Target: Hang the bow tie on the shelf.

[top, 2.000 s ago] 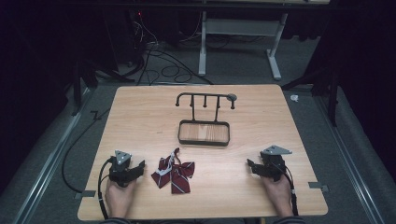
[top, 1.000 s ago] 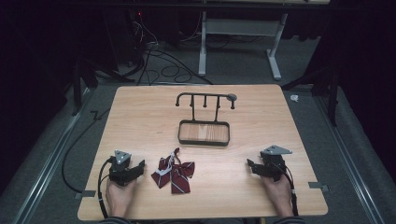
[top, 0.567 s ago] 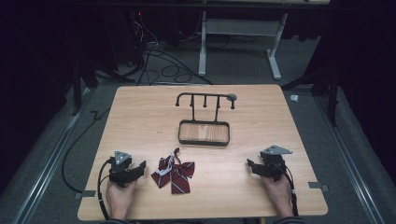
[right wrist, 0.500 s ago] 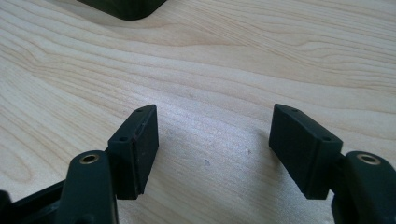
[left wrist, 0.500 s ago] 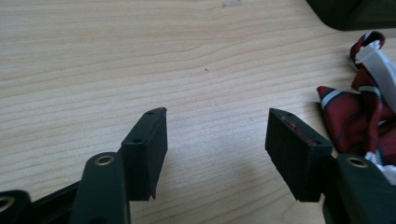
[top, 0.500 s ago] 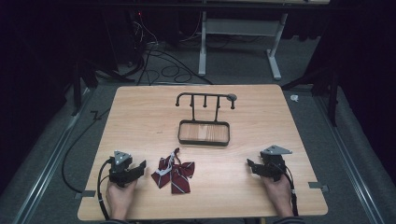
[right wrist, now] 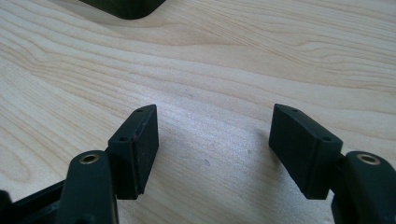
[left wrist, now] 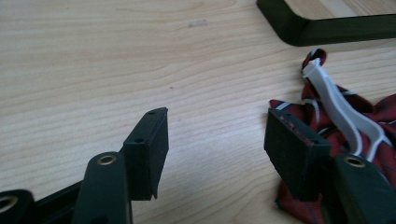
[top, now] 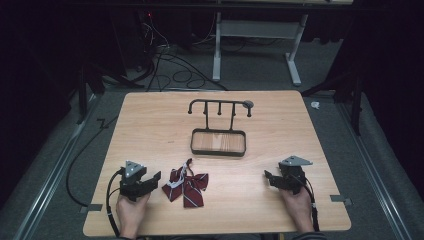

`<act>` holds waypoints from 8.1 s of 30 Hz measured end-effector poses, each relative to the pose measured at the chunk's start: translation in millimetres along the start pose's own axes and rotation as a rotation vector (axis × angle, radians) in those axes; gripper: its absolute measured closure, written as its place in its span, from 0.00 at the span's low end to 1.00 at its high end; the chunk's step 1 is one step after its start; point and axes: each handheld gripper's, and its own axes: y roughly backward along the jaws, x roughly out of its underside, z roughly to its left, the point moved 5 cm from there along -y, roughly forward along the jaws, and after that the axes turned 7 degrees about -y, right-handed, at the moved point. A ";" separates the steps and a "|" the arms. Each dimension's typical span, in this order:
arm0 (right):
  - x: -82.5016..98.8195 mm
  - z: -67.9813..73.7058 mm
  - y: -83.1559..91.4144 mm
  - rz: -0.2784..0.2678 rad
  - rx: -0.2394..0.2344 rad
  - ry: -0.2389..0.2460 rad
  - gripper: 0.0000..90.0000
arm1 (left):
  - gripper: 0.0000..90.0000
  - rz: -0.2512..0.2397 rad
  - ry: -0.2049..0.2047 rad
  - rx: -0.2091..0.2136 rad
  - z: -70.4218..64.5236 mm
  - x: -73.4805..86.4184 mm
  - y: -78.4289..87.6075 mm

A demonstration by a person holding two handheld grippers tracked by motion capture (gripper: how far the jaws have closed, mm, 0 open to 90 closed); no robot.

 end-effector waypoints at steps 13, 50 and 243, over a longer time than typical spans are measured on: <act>0.0 -0.2 0.2 0.002 -0.002 -0.002 0.38 | 0.47 -0.007 -0.049 0.055 -20.3 -21.0 1.7; 0.0 -0.6 0.3 0.000 -0.007 -0.010 0.38 | 0.62 0.094 -0.162 0.181 -56.2 -65.5 -61.0; 0.1 -1.2 0.8 -0.002 -0.017 -0.018 0.37 | 0.94 -0.123 -0.281 0.458 -124.8 -251.7 -33.3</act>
